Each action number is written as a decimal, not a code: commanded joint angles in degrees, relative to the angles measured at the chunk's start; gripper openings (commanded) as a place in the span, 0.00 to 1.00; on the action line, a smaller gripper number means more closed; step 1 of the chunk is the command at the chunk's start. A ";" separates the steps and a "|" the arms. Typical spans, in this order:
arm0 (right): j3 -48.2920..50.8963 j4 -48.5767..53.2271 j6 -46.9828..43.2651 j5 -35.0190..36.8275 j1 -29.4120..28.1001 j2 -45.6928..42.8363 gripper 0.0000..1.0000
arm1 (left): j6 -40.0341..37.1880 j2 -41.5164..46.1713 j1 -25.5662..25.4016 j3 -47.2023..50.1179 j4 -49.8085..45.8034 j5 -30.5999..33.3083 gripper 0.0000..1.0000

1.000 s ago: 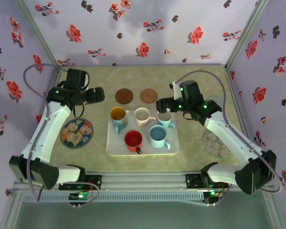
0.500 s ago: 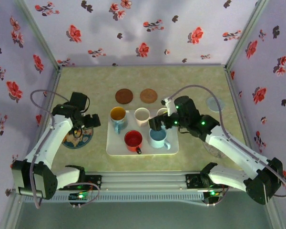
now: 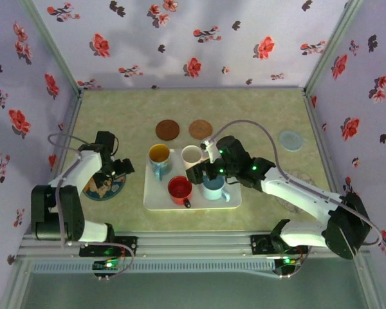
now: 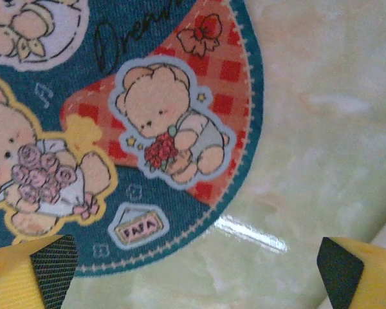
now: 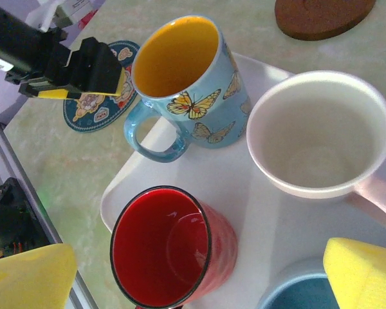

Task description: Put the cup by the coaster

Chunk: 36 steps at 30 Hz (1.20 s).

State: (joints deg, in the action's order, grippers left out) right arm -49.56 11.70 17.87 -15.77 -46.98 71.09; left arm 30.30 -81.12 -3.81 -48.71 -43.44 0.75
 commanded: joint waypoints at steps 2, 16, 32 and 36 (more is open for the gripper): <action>-2.70 -3.78 0.68 -1.04 -0.58 1.73 1.00 | -0.72 -4.94 1.62 -2.12 3.81 0.02 0.94; -5.85 -2.39 0.56 -0.13 -0.74 5.51 1.00 | -3.67 -16.51 3.81 -4.08 7.73 0.06 0.75; -7.08 -2.06 1.08 1.36 -0.66 7.02 1.00 | -1.75 -15.02 4.25 -5.04 9.21 -2.49 0.15; -6.92 -1.97 1.38 1.33 -0.68 7.39 1.00 | -1.83 -12.83 4.25 -6.16 8.20 -3.02 0.00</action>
State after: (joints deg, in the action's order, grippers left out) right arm -55.16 9.41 18.50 -15.22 -47.27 77.71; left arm 28.34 -94.63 1.15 -54.06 -41.76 3.79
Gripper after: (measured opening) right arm 0.996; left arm 0.045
